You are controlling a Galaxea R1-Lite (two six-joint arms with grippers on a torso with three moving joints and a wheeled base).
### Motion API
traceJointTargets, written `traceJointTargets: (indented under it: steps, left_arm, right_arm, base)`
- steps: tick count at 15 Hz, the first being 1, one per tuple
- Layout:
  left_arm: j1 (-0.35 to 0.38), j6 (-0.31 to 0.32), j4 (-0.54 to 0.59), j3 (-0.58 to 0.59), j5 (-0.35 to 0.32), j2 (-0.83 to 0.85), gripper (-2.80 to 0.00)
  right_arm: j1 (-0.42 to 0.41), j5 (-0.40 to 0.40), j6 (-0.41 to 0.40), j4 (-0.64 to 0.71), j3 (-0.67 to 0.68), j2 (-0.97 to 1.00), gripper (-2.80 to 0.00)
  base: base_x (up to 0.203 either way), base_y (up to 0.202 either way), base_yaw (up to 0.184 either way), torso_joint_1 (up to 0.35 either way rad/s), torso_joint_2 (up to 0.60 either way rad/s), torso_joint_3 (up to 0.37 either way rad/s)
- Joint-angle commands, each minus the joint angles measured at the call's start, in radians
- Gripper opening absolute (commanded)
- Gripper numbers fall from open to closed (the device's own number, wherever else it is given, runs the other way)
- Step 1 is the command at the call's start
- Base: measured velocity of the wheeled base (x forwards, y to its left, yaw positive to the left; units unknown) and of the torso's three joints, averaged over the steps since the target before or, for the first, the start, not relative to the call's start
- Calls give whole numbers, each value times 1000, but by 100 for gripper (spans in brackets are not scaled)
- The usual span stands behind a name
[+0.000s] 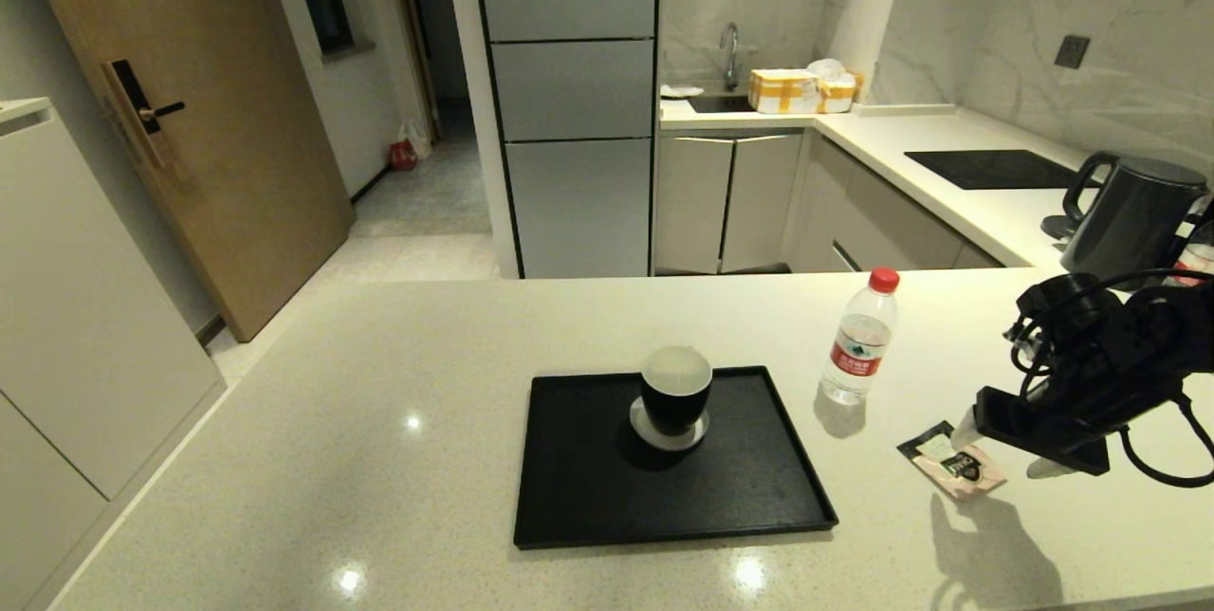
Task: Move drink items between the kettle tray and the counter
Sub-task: Return the tea bag to its original position
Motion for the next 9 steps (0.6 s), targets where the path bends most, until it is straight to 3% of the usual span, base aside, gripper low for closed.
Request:
traceJointTargets:
  steps: [1, 9]
  left_arm:
    - [0, 0, -1, 2, 0, -2, -280]
    - [0, 0, -1, 2, 0, -2, -280]
  right_arm:
    - [-9, -9, 16, 2, -40, 89, 0]
    - [-9, -14, 20, -30, -57, 155, 0]
  base:
    - [0, 0, 0, 0, 0, 0]
    - [0, 0, 0, 0, 0, 0]
